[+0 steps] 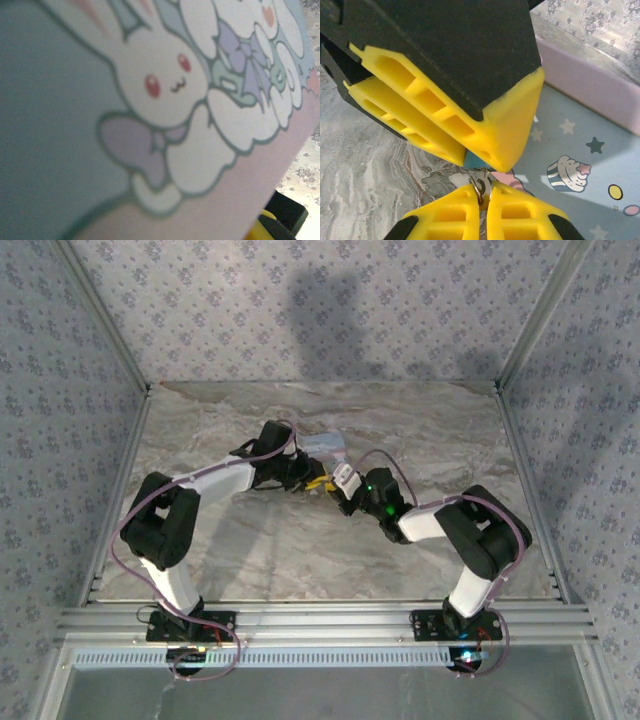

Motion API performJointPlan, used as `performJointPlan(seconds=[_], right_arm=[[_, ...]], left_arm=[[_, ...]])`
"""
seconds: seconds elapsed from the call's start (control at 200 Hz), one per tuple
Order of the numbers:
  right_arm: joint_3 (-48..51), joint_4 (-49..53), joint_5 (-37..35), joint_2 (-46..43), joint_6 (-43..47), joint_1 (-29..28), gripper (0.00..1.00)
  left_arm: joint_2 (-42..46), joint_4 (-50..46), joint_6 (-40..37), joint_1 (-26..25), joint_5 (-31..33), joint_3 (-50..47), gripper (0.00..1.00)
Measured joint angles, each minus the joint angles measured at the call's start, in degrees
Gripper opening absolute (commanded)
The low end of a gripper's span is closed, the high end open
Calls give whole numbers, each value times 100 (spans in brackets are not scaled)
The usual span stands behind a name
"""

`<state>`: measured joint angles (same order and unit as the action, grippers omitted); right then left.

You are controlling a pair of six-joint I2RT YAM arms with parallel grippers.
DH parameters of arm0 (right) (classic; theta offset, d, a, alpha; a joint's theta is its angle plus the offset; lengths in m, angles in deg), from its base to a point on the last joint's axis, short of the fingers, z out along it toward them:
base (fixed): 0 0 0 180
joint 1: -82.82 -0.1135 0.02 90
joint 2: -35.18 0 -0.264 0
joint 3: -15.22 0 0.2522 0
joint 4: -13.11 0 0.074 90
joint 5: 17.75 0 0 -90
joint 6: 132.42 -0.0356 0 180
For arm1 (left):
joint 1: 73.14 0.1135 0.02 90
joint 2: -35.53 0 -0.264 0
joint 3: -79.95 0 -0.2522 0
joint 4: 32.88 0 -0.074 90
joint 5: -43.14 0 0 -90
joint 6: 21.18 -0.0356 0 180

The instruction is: Unlock a padlock with a key

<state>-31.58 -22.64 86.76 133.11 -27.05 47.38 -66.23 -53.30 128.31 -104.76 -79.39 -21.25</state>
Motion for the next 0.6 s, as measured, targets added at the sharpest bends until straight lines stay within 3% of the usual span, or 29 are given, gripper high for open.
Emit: performJointPlan(seconds=[0.6], right_arm=[[249, 260, 590, -282, -258, 238, 37]], left_arm=[[-4, 315, 17, -33, 46, -114, 12]])
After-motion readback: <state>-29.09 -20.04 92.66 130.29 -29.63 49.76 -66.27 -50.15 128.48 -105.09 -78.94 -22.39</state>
